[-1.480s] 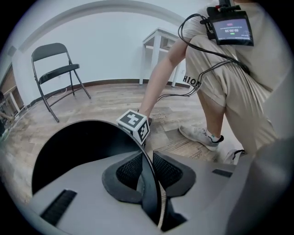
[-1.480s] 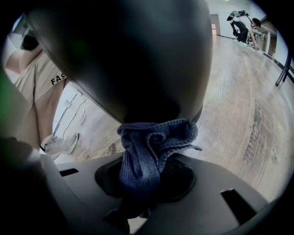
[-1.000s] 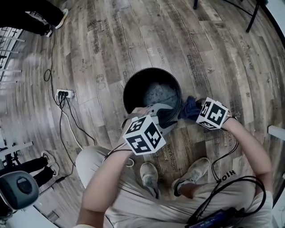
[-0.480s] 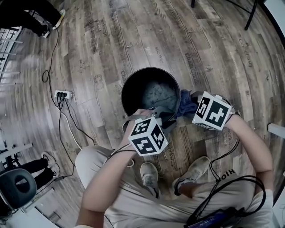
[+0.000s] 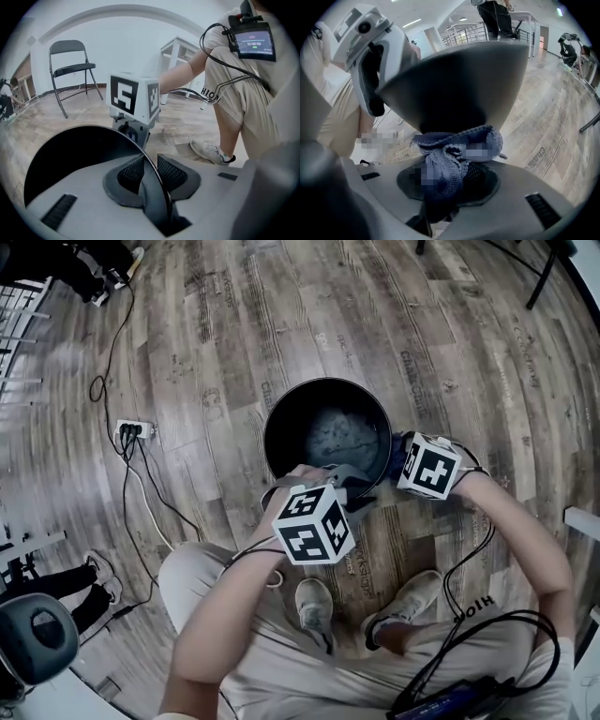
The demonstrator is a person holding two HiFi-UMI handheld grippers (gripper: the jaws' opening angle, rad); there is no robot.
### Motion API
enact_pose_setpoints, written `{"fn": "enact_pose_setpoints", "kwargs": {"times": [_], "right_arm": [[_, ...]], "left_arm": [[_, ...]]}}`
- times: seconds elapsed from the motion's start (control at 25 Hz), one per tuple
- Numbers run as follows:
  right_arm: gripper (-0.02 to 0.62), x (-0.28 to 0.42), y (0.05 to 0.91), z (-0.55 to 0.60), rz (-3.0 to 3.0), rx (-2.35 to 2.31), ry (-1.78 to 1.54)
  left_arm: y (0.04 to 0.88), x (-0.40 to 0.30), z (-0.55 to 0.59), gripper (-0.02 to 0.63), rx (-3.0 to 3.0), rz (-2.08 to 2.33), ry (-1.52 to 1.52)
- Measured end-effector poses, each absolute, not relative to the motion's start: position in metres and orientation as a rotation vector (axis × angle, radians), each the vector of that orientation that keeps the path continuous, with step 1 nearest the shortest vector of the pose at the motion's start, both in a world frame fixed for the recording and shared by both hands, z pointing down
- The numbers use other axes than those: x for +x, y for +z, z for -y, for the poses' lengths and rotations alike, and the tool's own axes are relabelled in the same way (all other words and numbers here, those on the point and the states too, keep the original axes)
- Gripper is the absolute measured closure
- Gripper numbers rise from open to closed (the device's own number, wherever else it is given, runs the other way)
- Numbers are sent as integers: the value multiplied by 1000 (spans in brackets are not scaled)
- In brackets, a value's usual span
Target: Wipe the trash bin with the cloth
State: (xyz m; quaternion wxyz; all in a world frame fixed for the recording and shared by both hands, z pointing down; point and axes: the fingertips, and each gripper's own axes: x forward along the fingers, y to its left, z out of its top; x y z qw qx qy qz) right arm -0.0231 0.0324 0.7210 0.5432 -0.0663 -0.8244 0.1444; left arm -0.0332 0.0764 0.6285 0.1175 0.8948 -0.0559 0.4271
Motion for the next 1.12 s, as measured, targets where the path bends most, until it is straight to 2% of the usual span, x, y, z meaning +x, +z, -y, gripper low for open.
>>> {"fn": "enact_pose_setpoints", "kwargs": {"times": [0.56,0.84,1.0,1.12], "right_arm": [[480,-32,850,-46,1983,-34,380],[480,-13,824,-51,2003,18,440],[480,-2,793,-54,2006,25,467],[480,2,770,-59,1977,-20,448]], "left_arm": [[628,-39,-74,514,2646,170,1262],[629,-47,-95,514,2753,-7,1411],[648,-81,-119,514,2687,-202,1645],[637,-79,-122,492,2667,-170,1534]]}}
